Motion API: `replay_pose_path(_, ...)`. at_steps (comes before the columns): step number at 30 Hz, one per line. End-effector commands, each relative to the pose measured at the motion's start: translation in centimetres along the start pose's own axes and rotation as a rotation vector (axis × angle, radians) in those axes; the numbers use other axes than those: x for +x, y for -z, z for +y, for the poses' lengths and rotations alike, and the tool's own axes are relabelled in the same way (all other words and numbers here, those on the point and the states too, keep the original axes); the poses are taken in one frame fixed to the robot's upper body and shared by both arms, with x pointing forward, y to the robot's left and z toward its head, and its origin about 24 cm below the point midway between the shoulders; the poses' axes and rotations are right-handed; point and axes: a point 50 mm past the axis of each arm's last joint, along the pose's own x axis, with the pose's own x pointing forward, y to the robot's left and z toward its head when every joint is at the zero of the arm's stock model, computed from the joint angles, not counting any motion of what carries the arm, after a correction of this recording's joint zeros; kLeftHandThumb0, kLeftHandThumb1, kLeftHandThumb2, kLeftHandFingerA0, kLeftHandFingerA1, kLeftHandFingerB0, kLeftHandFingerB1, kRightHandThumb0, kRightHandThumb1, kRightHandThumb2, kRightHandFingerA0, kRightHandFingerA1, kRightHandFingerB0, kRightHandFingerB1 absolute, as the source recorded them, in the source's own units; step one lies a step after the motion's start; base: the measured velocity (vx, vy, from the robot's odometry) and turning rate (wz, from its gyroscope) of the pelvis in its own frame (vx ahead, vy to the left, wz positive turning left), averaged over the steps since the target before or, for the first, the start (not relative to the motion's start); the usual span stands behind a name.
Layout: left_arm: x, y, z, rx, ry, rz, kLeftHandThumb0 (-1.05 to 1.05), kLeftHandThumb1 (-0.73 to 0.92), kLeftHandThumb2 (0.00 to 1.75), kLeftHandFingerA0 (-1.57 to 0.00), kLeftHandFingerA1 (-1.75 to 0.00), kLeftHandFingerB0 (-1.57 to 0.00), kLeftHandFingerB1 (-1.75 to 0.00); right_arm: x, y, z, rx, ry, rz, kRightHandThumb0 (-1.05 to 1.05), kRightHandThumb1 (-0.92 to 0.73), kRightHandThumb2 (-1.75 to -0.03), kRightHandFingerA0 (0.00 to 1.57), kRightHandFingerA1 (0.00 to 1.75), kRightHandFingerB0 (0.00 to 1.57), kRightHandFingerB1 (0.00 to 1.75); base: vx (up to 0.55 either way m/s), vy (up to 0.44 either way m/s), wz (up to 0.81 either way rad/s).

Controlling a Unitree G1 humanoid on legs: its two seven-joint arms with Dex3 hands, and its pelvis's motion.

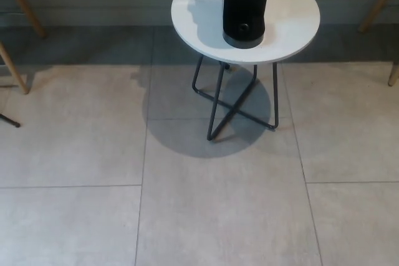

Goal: A coffee maker is kept on a small desk and the robot walks towards it and uses its right hand to push down the lid of the coffee maker to close it

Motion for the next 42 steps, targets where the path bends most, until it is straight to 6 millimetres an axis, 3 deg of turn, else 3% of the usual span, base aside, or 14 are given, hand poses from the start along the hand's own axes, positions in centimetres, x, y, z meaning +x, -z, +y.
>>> replay_pose_path(1, 0.0, -0.8, 0.4, -0.007, 0.01, -0.062, -0.72, 0.42, 0.79, -0.07, -0.47, -0.16, -0.4, -0.2, -0.2, -0.5, 0.015, 0.01, -0.047, -0.73, -0.41, -0.85, 0.0, 0.18, 0.0, 0.2, 0.0, 0.0, 0.0)
replay_pose_path(7, 0.0, -1.6, 0.5, -0.021, -0.002, -0.115, -0.67, 0.52, 0.57, -0.17, -0.38, -0.19, -0.27, -0.5, -0.4, -0.6, 0.102, 0.097, -0.143, -0.78, -0.46, -0.88, 0.05, 0.36, 0.0, 0.17, 0.0, 0.0, 0.0)
replay_pose_path(8, 0.0, -2.0, 0.6, -0.031, -0.01, -0.13, -0.7, 0.43, 0.79, -0.16, -0.48, -0.14, -0.39, -0.4, -0.5, -0.7, 0.103, 0.125, -0.139, -0.76, -0.64, -0.6, 0.11, 0.33, 0.0, 0.21, 0.0, 0.0, 0.0)
replay_pose_path(10, 0.0, -3.2, 0.8, -0.05, -0.023, -0.169, -0.71, 0.45, 0.8, -0.17, -0.47, -0.14, -0.39, -0.2, -1.2, -1.3, 0.105, 0.158, -0.156, -0.78, -0.52, -0.91, 0.09, 0.4, 0.0, 0.2, 0.0, 0.0, 0.0)
replay_pose_path(12, 0.0, -3.5, 0.9, -0.037, -0.02, -0.183, -0.72, 0.45, 0.81, -0.17, -0.47, -0.13, -0.39, -0.2, -1.3, -1.4, 0.149, 0.154, -0.17, -0.73, -0.64, -0.6, 0.1, 0.35, 0.0, 0.21, 0.0, 0.0, 0.0)
replay_pose_path(14, 0.1, -4.4, 0.9, -0.054, -0.018, -0.208, -0.71, 0.58, 0.58, -0.18, -0.38, -0.21, -0.29, -0.1, -1.6, -1.6, 0.14, 0.141, -0.185, -0.83, -0.52, -0.93, 0.1, 0.34, 0.0, 0.16, 0.0, 0.0, 0.0)
replay_pose_path(16, 0.1, -5.2, 1.0, -0.082, -0.02, -0.223, -0.74, 0.46, 0.82, -0.11, -0.48, -0.16, -0.41, -0.1, -2.0, -1.8, 0.121, 0.14, -0.189, -0.84, -0.55, -0.94, 0.15, 0.32, 0.0, 0.16, 0.0, 0.0, 0.0)
replay_pose_path(19, 0.1, -6.0, 1.0, -0.087, -0.024, -0.243, -0.74, 0.47, 0.83, -0.11, -0.48, -0.17, -0.41, 0.3, -2.5, -2.0, 0.121, 0.139, -0.198, -0.8, -0.69, -0.62, 0.09, 0.32, 0.0, 0.22, 0.0, 0.0, 0.0)
replay_pose_path(20, 0.1, -6.3, 1.1, -0.084, -0.028, -0.246, -0.75, 0.47, 0.83, -0.11, -0.47, -0.17, -0.41, 0.5, -2.8, -2.0, 0.125, 0.143, -0.206, -0.78, -0.53, -0.93, 0.07, 0.37, 0.0, 0.22, 0.0, 0.0, 0.0)
replay_pose_path(25, 0.0, -7.5, 1.1, -0.124, -0.011, -0.297, -0.75, 0.45, 0.84, -0.1, -0.51, -0.2, -0.43, 0.8, -3.8, -2.3, 0.136, 0.142, -0.242, -0.87, -0.57, -0.97, 0.13, 0.3, 0.0, 0.15, 0.0, 0.0, 0.0)
replay_pose_path(26, 0.0, -7.9, 1.1, -0.117, -0.014, -0.309, -0.76, 0.47, 0.86, -0.11, -0.51, -0.2, -0.43, 0.8, -4.0, -2.3, 0.139, 0.138, -0.248, -0.83, -0.7, -0.62, 0.08, 0.3, 0.0, 0.23, 0.0, 0.0, 0.0)
replay_pose_path(27, 0.0, -8.2, 1.1, -0.114, -0.018, -0.317, -0.73, 0.6, 0.58, -0.16, -0.44, -0.28, -0.32, 0.8, -4.2, -2.3, 0.146, 0.131, -0.258, -0.87, -0.55, -0.98, 0.13, 0.29, 0.0, 0.17, 0.0, 0.0, 0.0)
replay_pose_path(29, 0.0, -8.4, 1.1, -0.109, -0.019, -0.325, -0.74, 0.47, 0.84, -0.11, -0.49, -0.19, -0.42, 0.9, -4.2, -2.4, 0.152, 0.127, -0.26, -0.86, -0.55, -0.98, 0.1, 0.29, 0.0, 0.18, 0.0, 0.0, 0.0)
replay_pose_path(42, 0.0, -8.8, 0.9, -0.125, -0.002, -0.336, -0.75, 0.46, 0.84, -0.09, -0.51, -0.2, -0.44, 0.9, -4.4, -2.7, 0.109, 0.122, -0.252, -0.86, -0.54, -0.96, 0.07, 0.37, 0.0, 0.17, 0.0, 0.0, 0.0)
